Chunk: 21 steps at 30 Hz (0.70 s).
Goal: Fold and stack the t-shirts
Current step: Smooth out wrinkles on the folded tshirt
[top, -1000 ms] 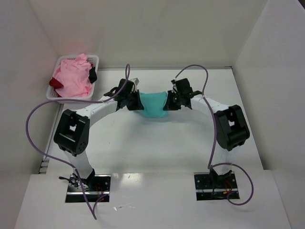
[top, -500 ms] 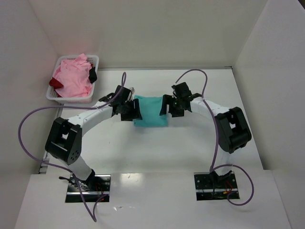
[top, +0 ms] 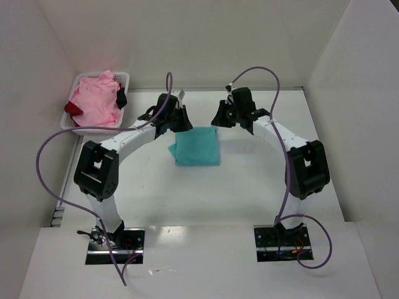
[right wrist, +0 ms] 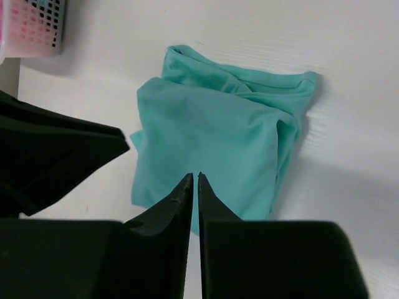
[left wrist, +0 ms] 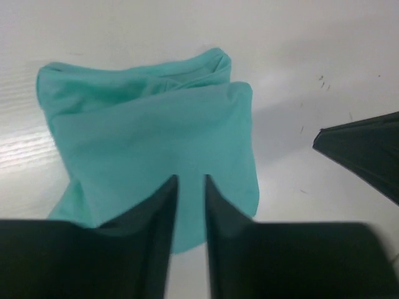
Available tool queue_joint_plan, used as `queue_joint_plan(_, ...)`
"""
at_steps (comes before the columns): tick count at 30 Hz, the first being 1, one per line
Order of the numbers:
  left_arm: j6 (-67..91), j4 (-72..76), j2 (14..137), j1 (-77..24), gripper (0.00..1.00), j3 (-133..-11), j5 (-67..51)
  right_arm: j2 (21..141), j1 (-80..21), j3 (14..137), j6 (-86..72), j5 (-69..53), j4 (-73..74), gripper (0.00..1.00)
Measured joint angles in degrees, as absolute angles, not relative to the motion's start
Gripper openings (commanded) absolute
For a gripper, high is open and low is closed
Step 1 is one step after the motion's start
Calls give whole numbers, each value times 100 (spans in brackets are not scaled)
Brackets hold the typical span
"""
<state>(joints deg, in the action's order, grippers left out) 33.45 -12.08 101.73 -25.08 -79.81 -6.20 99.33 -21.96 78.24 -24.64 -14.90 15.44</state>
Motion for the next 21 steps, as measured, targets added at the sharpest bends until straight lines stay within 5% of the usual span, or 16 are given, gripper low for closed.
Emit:
queue_joint_plan(2,3282,-790,10460,-2510,5,-7870,-635,10202,-2187,7832,-2443,-1640,1350,7)
queue_joint_plan(4,3275,-484,10715,-2506,1,-7732,-648,10514,-2187,7832,-2412,-1769,1219,6)
queue_joint_plan(21,3304,419,11904,-2003,4,-7856,-882,12175,-2187,8593,-1975,-2043,1026,9)
